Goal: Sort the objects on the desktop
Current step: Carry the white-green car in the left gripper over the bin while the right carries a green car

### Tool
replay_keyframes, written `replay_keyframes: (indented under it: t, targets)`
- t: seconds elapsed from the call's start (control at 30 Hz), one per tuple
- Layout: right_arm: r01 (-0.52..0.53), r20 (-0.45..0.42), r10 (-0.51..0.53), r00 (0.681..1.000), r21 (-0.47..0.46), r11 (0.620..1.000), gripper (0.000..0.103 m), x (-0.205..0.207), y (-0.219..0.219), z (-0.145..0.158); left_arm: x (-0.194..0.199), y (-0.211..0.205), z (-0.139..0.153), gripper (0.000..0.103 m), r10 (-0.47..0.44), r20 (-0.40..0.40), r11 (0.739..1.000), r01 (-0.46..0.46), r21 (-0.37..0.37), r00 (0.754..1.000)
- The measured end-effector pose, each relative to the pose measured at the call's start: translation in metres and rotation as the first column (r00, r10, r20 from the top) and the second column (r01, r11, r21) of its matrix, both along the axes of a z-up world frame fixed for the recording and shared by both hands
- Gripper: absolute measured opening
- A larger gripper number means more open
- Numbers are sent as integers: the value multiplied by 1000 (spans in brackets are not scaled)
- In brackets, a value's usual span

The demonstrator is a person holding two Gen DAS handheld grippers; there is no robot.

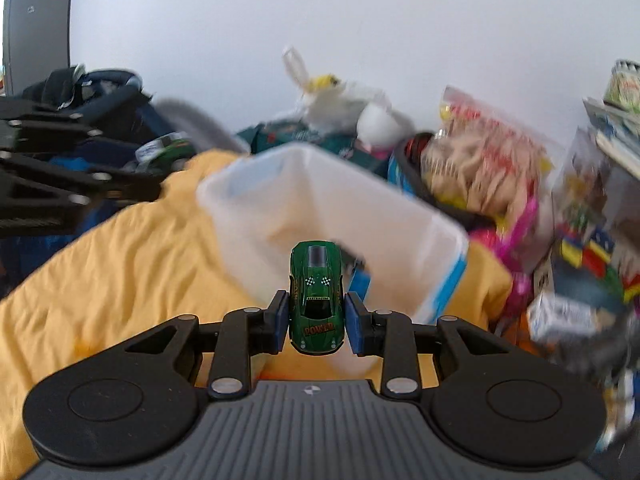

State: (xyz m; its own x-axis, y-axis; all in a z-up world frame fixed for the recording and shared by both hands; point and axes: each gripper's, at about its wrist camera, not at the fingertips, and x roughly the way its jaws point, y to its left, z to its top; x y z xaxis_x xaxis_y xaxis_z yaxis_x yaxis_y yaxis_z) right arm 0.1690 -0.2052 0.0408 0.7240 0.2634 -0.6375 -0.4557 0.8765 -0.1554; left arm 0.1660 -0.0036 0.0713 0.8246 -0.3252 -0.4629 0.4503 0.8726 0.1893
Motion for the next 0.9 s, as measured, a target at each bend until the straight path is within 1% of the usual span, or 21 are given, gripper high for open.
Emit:
replay_keyframes:
  t: [0.07, 0.1, 0.17, 0.23, 0.33, 0.43, 0.57, 0.67, 0.77, 0.83, 0.87, 0.9]
  targets:
    - [-8, 3, 8, 1000, -19, 1000, 33, 19, 6, 6, 24, -10, -3, 33, -8, -20, 1000, 8, -5, 1000]
    - [-9, 9, 9, 1000, -31, 999, 33, 27, 8, 6, 37, -17, -6, 33, 1, -25, 1000, -1, 8, 1000]
    - [-8, 9, 9, 1000, -54, 999, 33, 42, 12, 6, 52, -24, -14, 33, 10, -39, 1000, -9, 23, 999]
    - [5, -7, -5, 1000, -47, 999, 33, 56, 10, 4, 66, -33, -22, 33, 16, -63, 999, -14, 37, 998]
    - [39, -37, -41, 998, -48, 998, 33, 74, 7, -6, 80, -39, -31, 33, 12, -95, 999, -7, 50, 995]
    - [77, -65, -81, 995, -64, 995, 33, 92, 7, -16, 88, -39, -38, 33, 11, -123, 999, -5, 47, 992]
    - [98, -101, -103, 989, -54, 994, 34, 102, 7, -25, 91, -37, -37, 34, 5, -147, 1000, -3, 8, 989]
    - [102, -94, -106, 990, -47, 994, 36, 102, 8, -25, 87, -36, -32, 42, -2, -132, 1000, 2, 3, 991]
    - [79, -91, -84, 992, -57, 995, 36, 98, 12, -23, 81, -32, -23, 43, -4, -115, 1000, 3, -9, 993]
    - [65, -85, -71, 994, -66, 996, 36, 96, 15, -21, 75, -27, -15, 45, 12, -106, 999, -16, -37, 994]
    - [61, -84, -67, 994, -67, 996, 36, 94, 17, -20, 70, -22, -11, 50, 16, -105, 998, -23, -63, 994]
    - [55, -84, -61, 995, -68, 996, 37, 91, 18, -18, 64, -17, -7, 59, 14, -101, 995, -23, -93, 995]
